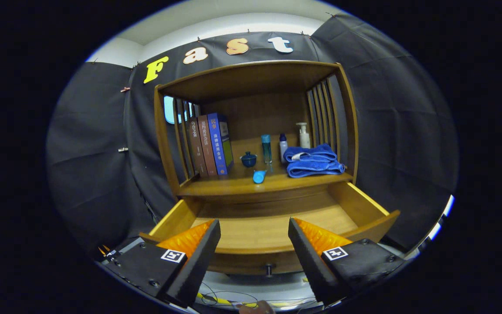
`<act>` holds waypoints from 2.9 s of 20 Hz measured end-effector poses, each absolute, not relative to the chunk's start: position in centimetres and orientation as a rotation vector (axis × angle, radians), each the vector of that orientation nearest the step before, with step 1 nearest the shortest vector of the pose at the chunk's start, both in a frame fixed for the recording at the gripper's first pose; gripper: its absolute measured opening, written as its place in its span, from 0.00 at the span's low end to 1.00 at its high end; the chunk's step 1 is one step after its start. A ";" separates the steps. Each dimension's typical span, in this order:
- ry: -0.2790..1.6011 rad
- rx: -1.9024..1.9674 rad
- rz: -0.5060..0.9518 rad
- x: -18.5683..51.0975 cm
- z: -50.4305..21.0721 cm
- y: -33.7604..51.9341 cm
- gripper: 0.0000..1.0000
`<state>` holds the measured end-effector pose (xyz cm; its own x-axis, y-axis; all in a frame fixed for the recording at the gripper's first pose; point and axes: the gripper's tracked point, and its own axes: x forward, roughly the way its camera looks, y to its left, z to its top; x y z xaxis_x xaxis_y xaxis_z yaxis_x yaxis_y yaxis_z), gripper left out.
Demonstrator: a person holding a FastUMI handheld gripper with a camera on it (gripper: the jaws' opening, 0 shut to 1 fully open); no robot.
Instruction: Pull open the drawer, take out the items inside it, and place them on the countertop above the cabinet.
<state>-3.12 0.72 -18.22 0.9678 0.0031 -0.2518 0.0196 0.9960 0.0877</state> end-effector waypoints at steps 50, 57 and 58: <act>0.265 0.025 -0.068 17.6 -27.9 0.0 0.99; 0.280 0.025 -0.059 17.5 -27.6 0.1 0.99; 0.276 0.025 -0.056 17.4 -27.3 0.2 0.99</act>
